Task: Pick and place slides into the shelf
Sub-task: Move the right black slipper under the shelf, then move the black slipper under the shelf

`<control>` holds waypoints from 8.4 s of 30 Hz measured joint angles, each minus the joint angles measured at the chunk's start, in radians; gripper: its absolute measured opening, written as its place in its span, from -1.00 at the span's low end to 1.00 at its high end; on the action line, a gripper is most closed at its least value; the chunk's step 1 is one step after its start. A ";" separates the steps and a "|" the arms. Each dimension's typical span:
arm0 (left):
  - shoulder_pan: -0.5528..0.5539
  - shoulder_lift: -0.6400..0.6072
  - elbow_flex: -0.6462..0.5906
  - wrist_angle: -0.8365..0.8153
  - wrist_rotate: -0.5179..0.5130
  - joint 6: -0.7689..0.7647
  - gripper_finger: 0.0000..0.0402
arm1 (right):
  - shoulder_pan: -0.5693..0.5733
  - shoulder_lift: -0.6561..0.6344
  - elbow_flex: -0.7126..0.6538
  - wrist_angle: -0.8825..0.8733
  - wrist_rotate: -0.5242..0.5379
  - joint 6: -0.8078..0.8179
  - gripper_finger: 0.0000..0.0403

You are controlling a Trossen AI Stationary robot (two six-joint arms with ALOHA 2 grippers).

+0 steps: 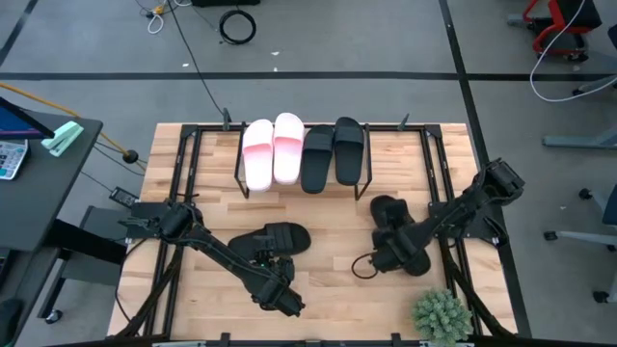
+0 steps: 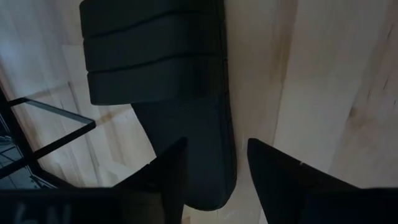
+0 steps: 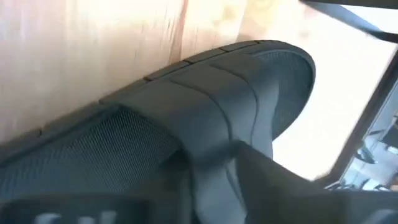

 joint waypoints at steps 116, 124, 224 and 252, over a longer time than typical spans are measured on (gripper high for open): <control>-0.066 0.000 0.000 0.012 0.001 -0.111 -0.85 | -0.270 0.415 0.461 0.557 -0.028 -0.038 -1.00; -0.070 -0.001 0.000 0.011 0.001 -0.136 -0.83 | -0.329 0.395 0.461 0.553 -0.030 -0.080 -1.00; 0.108 0.000 -0.006 0.380 -0.435 0.261 -0.89 | 0.222 0.162 0.462 0.372 0.129 0.331 -0.99; 0.237 0.000 0.139 0.202 -0.311 -0.083 -0.89 | 0.235 0.168 0.462 0.763 0.136 -0.406 -0.63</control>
